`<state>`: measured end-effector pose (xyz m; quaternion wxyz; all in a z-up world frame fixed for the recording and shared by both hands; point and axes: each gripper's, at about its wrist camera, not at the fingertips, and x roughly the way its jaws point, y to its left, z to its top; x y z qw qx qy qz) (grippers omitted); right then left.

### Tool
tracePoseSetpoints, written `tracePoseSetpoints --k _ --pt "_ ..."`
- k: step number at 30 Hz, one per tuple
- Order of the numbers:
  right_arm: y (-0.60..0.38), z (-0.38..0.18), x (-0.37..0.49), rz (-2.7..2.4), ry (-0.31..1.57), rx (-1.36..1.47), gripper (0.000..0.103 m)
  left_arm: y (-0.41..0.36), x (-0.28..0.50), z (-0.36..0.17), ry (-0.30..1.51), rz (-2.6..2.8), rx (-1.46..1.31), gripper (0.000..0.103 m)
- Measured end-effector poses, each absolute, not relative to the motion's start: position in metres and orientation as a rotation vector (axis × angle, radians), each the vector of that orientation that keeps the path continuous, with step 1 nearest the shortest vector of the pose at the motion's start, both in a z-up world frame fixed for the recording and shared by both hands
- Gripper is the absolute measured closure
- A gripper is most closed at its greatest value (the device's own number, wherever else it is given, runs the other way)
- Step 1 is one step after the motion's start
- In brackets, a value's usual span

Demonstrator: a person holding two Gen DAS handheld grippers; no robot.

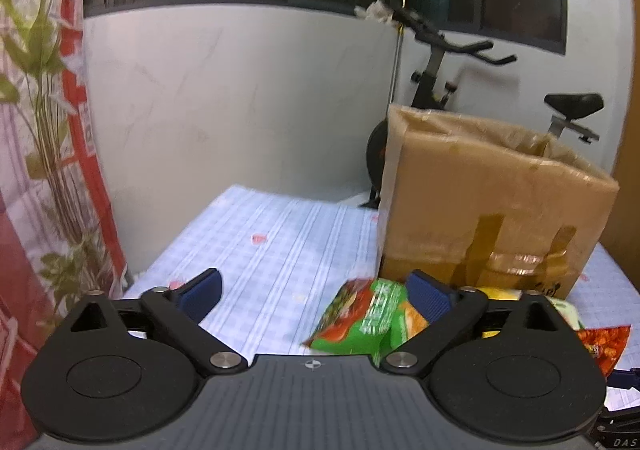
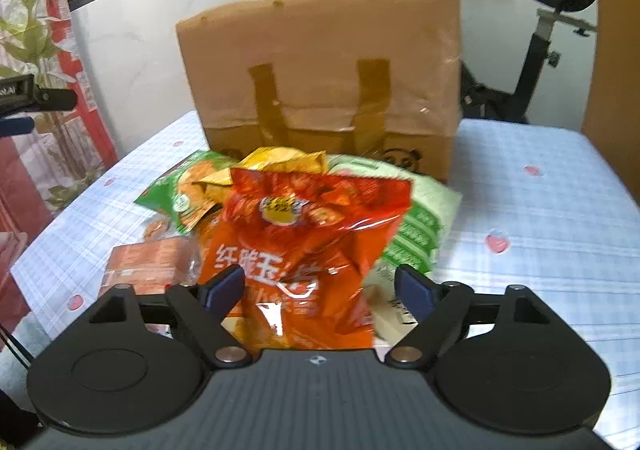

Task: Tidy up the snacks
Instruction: 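Lower the right tool onto the orange chip bag and close it, then grasp the green corn snack bag with the left tool while the right tool holds the orange bag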

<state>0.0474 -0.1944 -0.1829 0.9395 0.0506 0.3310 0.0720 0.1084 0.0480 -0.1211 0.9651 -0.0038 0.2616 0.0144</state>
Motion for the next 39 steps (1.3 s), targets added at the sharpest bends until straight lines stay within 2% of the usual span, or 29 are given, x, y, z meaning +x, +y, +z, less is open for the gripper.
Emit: tracePoseSetpoints --k 3,4,14,23,32,39 --pt "-0.193 -0.186 0.050 0.171 0.678 0.116 0.028 0.051 0.112 -0.127 0.563 0.008 -0.019 0.009" --pt "-0.193 -0.186 0.051 0.182 0.676 0.121 0.033 0.052 0.111 -0.128 0.564 0.007 -0.018 0.009" --pt "-0.207 -0.165 0.048 0.145 0.585 0.160 0.047 0.058 0.107 -0.133 0.514 -0.027 -0.071 0.010" --pt "-0.227 -0.140 0.059 0.072 0.494 0.193 0.047 0.055 0.124 -0.130 0.551 -0.024 0.005 0.010" --pt "-0.232 -0.133 0.075 0.099 0.498 0.246 0.047 0.072 0.153 -0.094 0.516 0.016 0.013 0.010" --pt "-0.231 -0.131 0.086 0.111 0.501 0.278 0.047 0.061 0.184 -0.131 0.702 0.001 -0.123 0.010"
